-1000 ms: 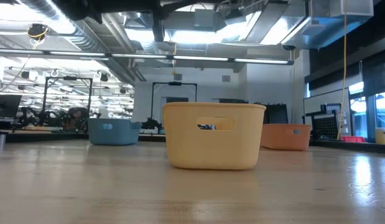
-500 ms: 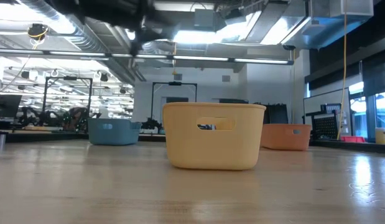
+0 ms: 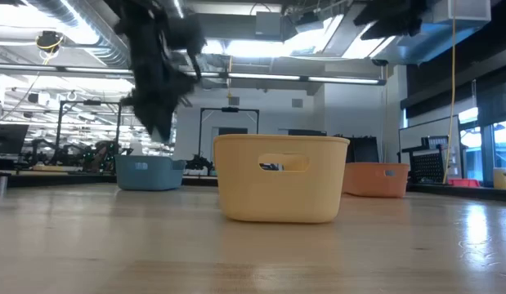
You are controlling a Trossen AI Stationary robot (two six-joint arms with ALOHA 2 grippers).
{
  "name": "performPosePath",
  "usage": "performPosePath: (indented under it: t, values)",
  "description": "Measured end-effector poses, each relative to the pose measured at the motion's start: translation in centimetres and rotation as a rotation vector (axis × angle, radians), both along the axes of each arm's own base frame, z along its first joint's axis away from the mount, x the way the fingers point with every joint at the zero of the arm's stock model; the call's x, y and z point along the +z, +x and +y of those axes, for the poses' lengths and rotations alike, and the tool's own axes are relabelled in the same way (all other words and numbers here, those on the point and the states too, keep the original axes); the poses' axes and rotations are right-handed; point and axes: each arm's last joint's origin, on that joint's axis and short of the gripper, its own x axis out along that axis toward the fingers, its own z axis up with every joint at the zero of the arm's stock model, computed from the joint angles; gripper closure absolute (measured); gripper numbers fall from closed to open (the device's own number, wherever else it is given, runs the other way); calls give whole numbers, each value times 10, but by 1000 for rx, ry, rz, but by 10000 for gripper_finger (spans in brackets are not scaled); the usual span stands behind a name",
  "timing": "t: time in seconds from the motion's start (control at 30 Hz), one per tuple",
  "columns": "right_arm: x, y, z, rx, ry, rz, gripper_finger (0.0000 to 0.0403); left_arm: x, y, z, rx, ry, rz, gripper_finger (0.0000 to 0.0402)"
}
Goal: Sort & place blocks by color
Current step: Put the top light blue block into the blue bin, then put the light blue block into the blue bin
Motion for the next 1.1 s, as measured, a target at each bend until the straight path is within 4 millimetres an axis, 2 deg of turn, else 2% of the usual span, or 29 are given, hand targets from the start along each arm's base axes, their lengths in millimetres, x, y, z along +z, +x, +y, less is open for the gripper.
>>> performPosePath:
  t: [0.23,0.37,0.53,0.7,0.93,1.1]
  values:
    - [-6,-6,0,9,54,-56,108,-47,14,17,39,-74,147,283]
    - [-4,-4,0,17,43,-79,108,-62,15,23,49,-99,206,283]
    - [-2,-3,0,21,39,-99,108,-73,19,30,65,-90,200,283]
    - [-1,-3,0,21,40,-103,108,-75,20,32,70,-83,200,276]
    - [0,-3,0,23,39,-122,108,-71,18,36,78,-105,184,182]
    - [0,-3,0,31,20,-112,108,-47,18,43,83,-133,131,150]
